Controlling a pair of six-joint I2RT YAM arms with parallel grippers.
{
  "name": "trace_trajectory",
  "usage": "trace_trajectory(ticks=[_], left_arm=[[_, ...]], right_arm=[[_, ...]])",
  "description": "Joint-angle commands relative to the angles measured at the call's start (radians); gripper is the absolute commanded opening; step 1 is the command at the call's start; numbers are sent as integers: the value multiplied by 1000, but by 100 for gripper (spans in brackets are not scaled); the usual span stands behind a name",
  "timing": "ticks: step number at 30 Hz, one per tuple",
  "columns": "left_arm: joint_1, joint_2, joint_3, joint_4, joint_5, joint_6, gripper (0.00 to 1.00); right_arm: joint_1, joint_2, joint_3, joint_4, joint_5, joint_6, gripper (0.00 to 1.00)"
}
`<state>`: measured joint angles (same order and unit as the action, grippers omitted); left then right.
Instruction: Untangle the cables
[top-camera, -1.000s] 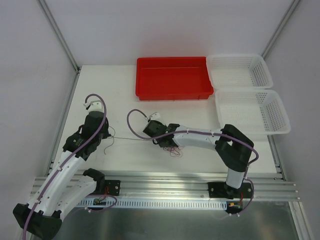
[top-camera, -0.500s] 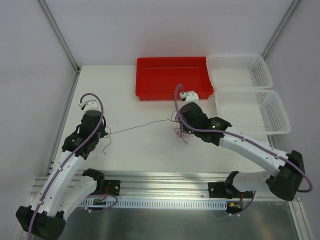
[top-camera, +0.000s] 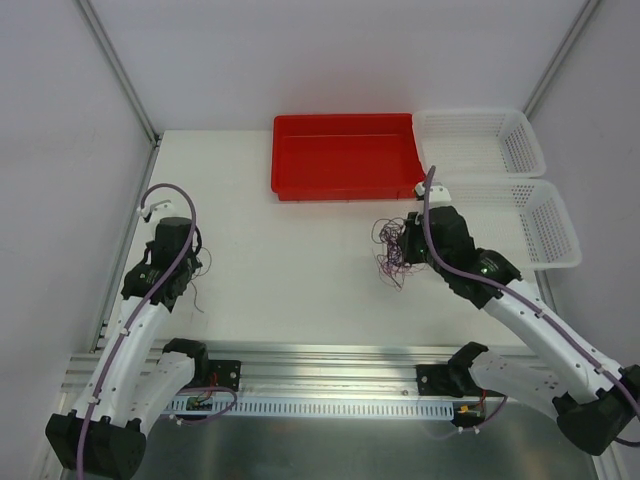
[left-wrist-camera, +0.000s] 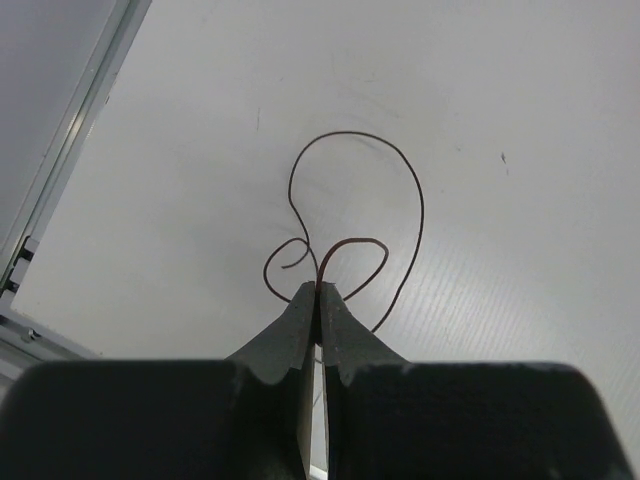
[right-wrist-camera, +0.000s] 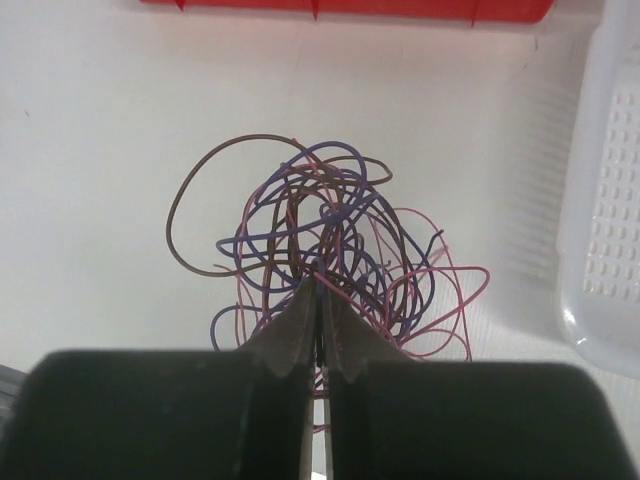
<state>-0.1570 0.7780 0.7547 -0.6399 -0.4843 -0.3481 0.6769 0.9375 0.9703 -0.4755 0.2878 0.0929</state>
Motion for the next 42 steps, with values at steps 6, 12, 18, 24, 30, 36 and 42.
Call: trace_trajectory(ticks=[6,12,18,24,30,36,42], left_arm=[[14,-5,6,17,82,7,0],[14,-19,-2,46,153,31,0],[14,-62,-18,104,307,66,0],[13,-105,-40,223,622,132,0],[11,-144,-66,292,918,159,0],[-3,-157,-78,310,1026,172,0],[-13,-149,-80,312,1049,172,0]], right_arm=[[-10,122,-99,96,-174,66,3],[0,228,-116,130,-242,91,48],[36,170,-67,92,-266,25,81],[168,164,-44,193,-397,-81,88],[302,286,-15,438,-490,-48,89],[377,472,71,592,-498,-45,88],[386,587,145,669,-518,-47,86]])
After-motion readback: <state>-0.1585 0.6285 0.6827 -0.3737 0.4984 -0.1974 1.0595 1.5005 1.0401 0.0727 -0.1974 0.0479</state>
